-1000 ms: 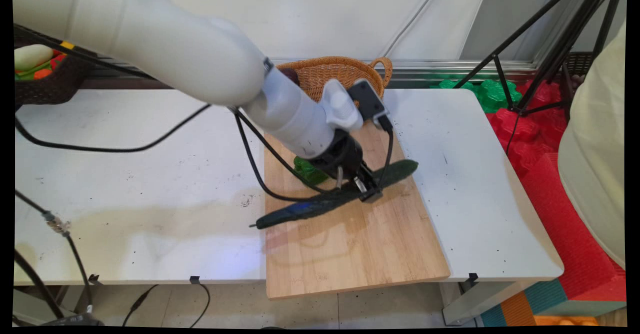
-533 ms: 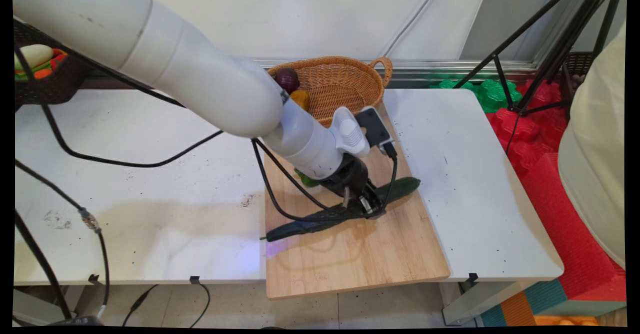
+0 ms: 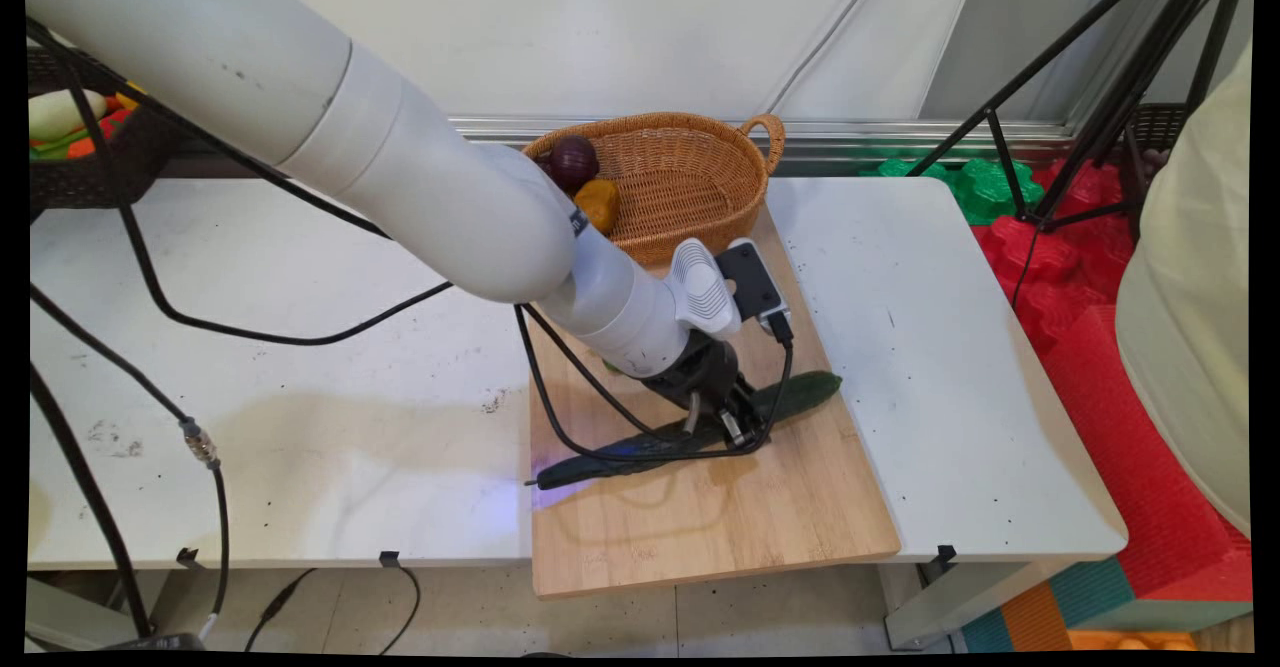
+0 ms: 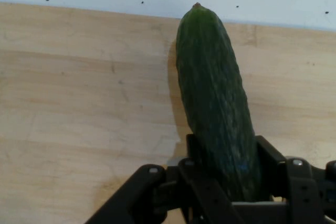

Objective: Place the picked object on the cutting board

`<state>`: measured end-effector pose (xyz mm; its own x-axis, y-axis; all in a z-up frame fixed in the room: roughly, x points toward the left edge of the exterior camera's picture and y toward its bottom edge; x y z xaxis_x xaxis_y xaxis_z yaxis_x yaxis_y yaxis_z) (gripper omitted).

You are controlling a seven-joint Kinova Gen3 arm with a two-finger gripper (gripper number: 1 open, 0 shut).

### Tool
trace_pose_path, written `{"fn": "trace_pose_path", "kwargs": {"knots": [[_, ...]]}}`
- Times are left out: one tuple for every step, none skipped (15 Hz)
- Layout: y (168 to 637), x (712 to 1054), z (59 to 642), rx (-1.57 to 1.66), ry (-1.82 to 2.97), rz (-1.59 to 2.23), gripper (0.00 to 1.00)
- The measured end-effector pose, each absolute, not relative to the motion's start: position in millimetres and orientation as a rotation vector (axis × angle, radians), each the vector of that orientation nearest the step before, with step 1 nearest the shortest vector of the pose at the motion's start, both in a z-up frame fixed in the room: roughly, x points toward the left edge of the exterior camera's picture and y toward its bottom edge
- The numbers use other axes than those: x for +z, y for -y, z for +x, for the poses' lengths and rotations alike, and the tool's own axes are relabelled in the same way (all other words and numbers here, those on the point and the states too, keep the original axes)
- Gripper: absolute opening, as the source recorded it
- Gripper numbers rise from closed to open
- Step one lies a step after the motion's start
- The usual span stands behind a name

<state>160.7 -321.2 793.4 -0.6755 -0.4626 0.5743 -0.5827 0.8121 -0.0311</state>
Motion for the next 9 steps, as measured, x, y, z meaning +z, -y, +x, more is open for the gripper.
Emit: {"fn": "trace_pose_path", "kwargs": {"knots": [[321.2, 791.7, 160.7, 0.287, 2.436, 0.764, 0.0], [321.1, 791.0, 161.0, 0.288, 2.437, 0.76, 0.0], [320.9, 790.1, 161.6, 0.291, 2.438, 0.756, 0.0], [320.5, 789.2, 162.4, 0.293, 2.44, 0.752, 0.0], [319.9, 789.0, 163.5, 0.296, 2.44, 0.748, 0.0], [319.4, 789.3, 164.3, 0.297, 2.441, 0.744, 1.0], [318.4, 789.8, 165.9, 0.3, 2.441, 0.741, 1.0], [317.3, 791.0, 167.2, 0.303, 2.441, 0.736, 1.0], [316.3, 792.2, 168.3, 0.306, 2.441, 0.732, 1.0]]}}
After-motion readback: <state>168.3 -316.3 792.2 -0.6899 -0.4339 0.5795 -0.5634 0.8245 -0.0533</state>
